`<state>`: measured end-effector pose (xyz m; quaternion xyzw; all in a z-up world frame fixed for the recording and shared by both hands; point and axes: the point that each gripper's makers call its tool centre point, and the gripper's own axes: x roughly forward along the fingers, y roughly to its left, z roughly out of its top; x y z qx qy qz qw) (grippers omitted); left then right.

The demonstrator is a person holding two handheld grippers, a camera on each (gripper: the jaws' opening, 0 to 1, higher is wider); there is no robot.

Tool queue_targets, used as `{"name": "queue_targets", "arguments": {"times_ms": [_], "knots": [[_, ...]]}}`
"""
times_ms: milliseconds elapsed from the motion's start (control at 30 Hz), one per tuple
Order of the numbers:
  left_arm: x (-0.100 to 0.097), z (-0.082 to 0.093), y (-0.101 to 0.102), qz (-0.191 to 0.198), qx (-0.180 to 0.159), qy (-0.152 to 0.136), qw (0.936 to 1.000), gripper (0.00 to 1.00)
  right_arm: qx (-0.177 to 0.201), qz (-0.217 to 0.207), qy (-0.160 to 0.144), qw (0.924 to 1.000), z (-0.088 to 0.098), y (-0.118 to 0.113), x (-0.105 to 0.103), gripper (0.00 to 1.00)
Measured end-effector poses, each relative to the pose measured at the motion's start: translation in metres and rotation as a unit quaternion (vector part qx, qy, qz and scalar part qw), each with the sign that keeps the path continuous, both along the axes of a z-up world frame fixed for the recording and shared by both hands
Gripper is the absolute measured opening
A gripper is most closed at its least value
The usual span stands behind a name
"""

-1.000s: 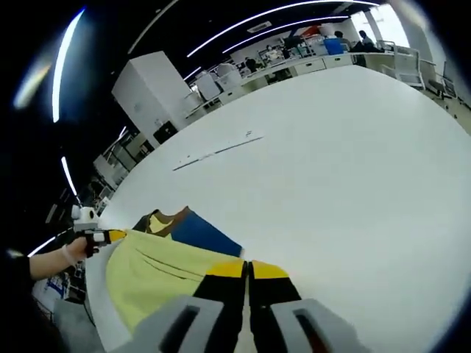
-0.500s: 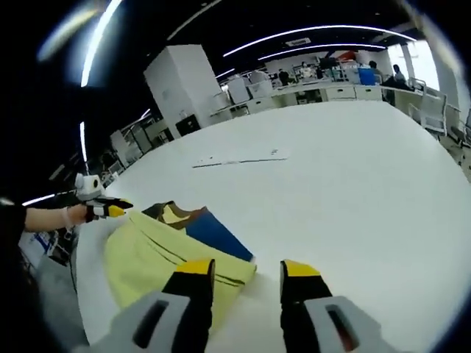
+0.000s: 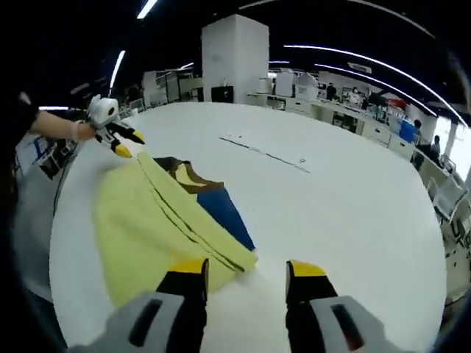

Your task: Fold the garment on the visible template until the final outline fits inside the template.

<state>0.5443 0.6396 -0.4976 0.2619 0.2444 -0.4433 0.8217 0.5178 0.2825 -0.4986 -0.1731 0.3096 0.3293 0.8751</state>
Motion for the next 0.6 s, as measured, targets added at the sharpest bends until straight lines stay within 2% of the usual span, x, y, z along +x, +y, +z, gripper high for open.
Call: {"name": "queue_targets", "arguments": {"times_ms": [133,200,233,267,333,367,400,467,500,567,600], "knots": [[0.004,-0.005,-0.001,-0.042,0.061,-0.041,0.9964,0.29,-0.055,0.036,-0.022,0.9976,-0.002,0.001,0.002,0.37],[0.004,-0.007,-0.003,-0.057,0.078,-0.053,0.9939,0.28,-0.067,0.044,-0.028,0.9964,-0.003,0.004,0.002,0.35],[0.005,-0.006,-0.006,-0.066,0.085,-0.062,0.9923,0.28,-0.092,0.063,-0.040,0.9930,-0.004,0.004,0.003,0.34],[0.005,-0.007,-0.008,-0.074,0.093,-0.067,0.9906,0.27,-0.101,0.072,-0.045,0.9913,-0.004,0.006,0.003,0.33],[0.004,-0.009,-0.012,-0.089,0.103,-0.073,0.9879,0.26,-0.106,0.079,-0.045,0.9902,-0.006,0.008,0.002,0.32],[0.004,-0.011,-0.013,-0.104,0.120,-0.080,0.9840,0.26,-0.125,0.094,-0.052,0.9864,-0.007,0.009,0.003,0.32],[0.003,-0.012,-0.016,-0.103,0.112,-0.078,0.9853,0.26,-0.147,0.112,-0.063,0.9807,-0.008,0.009,0.003,0.30],[0.004,-0.015,-0.016,-0.109,0.125,-0.079,0.9830,0.24,-0.173,0.136,-0.071,0.9729,-0.011,0.012,0.002,0.27],[0.005,-0.016,-0.016,-0.113,0.131,-0.083,0.9814,0.24,-0.163,0.130,-0.066,0.9758,-0.013,0.014,0.000,0.26],[0.003,-0.020,-0.016,-0.126,0.145,-0.087,0.9775,0.23,-0.178,0.138,-0.070,0.9718,-0.015,0.013,0.002,0.25],[0.003,-0.021,-0.016,-0.128,0.148,-0.088,0.9768,0.22,-0.194,0.146,-0.073,0.9673,-0.017,0.010,0.003,0.23]]}}
